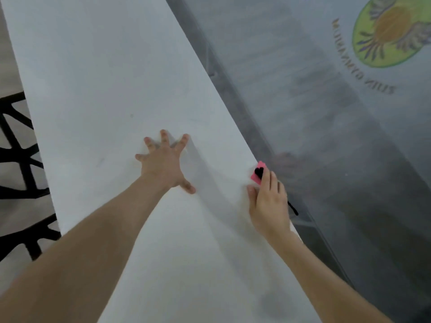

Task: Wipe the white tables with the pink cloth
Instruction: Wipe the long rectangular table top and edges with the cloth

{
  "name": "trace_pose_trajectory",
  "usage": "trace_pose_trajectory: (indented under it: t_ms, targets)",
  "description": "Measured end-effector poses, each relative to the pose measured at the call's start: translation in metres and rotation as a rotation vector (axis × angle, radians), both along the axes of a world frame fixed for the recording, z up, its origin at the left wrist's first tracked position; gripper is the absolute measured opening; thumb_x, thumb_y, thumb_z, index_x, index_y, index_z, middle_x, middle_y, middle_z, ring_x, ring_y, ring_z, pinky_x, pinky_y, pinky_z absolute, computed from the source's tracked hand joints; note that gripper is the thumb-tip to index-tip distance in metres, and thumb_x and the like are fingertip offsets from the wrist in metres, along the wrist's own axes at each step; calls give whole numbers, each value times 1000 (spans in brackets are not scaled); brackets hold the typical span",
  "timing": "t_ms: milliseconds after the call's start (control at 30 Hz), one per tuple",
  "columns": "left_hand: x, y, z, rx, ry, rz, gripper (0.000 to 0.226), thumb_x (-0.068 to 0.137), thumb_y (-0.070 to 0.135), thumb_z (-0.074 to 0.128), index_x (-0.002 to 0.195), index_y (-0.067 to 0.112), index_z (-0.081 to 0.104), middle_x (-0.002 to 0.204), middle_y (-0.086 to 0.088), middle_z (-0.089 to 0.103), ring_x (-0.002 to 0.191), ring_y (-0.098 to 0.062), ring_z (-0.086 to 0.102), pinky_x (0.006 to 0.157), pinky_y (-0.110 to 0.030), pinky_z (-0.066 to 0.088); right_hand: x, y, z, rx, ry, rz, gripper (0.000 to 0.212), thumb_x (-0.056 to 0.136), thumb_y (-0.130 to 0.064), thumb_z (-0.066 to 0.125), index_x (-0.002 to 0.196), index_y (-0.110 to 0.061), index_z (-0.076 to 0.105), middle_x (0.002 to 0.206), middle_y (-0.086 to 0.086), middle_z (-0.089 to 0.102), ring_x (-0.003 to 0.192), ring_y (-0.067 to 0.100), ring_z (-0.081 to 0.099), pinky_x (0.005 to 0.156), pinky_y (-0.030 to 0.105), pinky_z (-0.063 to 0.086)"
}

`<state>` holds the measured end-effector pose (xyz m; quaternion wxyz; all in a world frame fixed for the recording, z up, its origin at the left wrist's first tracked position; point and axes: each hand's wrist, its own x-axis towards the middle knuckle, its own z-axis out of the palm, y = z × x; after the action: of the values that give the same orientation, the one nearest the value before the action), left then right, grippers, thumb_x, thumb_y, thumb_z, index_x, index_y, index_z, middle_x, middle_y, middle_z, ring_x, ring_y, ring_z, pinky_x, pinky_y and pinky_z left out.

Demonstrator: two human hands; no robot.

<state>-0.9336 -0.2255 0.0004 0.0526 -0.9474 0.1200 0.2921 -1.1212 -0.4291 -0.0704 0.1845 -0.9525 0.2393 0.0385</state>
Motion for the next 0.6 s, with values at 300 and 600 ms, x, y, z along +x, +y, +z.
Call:
trace_pose_trajectory:
  t_ms: [300, 600]
  targets:
    - [-127, 10, -4, -190, -248, -245, 62, 98, 30, 77, 152, 32, 46, 156, -3, 48, 141, -29, 48, 103, -45, 50, 180, 23, -10, -111, -6, 16, 64, 115, -40, 34, 166, -3, 23, 159, 18, 43, 128, 41, 53, 105, 52, 42]
    - [-181, 12, -9, -43, 47, -244, 138, 80, 75, 81, 172, 35, -15, 179, -15, -22, 167, -43, -14, 128, -69, 20, -136, -9, -8, -52, 22, -94, 75, 112, -58, 43, 170, -15, 21, 166, 14, 41, 147, 38, 42, 125, 54, 36]
